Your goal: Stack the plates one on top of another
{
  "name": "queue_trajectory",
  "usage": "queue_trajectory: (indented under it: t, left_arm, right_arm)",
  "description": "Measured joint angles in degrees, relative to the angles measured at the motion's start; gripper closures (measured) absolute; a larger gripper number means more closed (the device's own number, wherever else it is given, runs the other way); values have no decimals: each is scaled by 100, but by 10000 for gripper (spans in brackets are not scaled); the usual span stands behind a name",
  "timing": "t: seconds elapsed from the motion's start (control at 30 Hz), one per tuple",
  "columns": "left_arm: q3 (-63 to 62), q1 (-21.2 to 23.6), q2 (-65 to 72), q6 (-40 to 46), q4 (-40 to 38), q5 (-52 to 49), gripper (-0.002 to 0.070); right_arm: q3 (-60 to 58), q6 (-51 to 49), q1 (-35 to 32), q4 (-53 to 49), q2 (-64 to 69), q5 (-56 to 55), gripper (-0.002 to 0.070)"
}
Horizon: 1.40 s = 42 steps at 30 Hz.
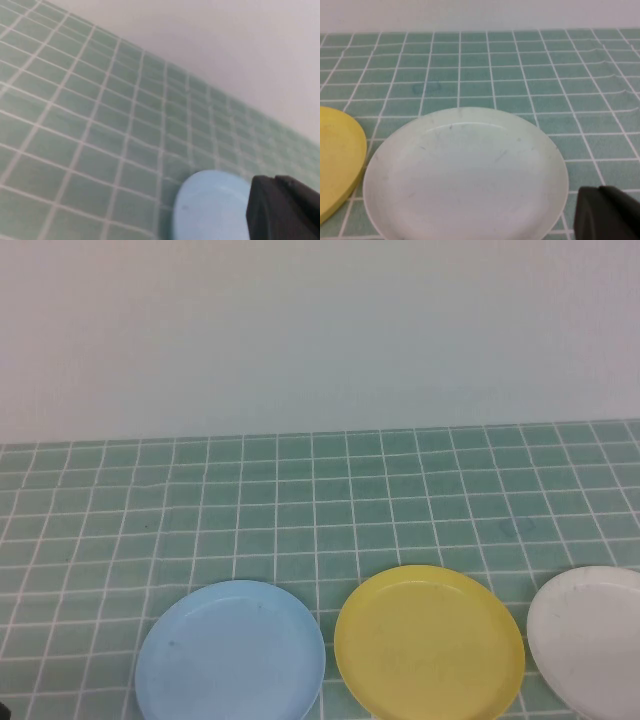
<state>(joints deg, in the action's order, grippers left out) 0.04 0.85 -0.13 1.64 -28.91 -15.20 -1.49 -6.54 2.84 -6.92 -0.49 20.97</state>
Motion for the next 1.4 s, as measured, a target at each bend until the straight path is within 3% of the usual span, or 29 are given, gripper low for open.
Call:
queue_trajectory:
  t: [0.07, 0.23, 0.3, 0.5, 0.67, 0.93, 1.23, 1.4]
  left_arm:
    - [0, 0, 0, 0, -332, 46, 676]
    - [0, 0, 0, -85, -3706, 622, 676]
    - [0, 0, 0, -85, -4686, 875, 676]
    - [0, 0, 0, -62, -6423, 2634, 676]
    - [0, 0, 0, 450, -6590, 2896, 676]
    - [0, 0, 0, 1307, -6493, 1520, 676]
    - [-561, 0, 2, 4155, -6385, 156, 676]
    - [-1012, -10, 33, 4698, -6363, 320, 676]
  right_arm:
    - [0, 0, 0, 0, 0, 0, 678]
    - [0, 0, 0, 0, 0, 0, 678]
    - [0, 0, 0, 0, 0, 0, 678]
    - [0, 0, 0, 0, 0, 0, 678]
    - [0, 0, 0, 0, 0, 0, 678]
    - [0, 0, 0, 0, 0, 2, 678]
    - [0, 0, 0, 0, 0, 2, 678]
    - [0, 0, 0, 0, 0, 2, 678]
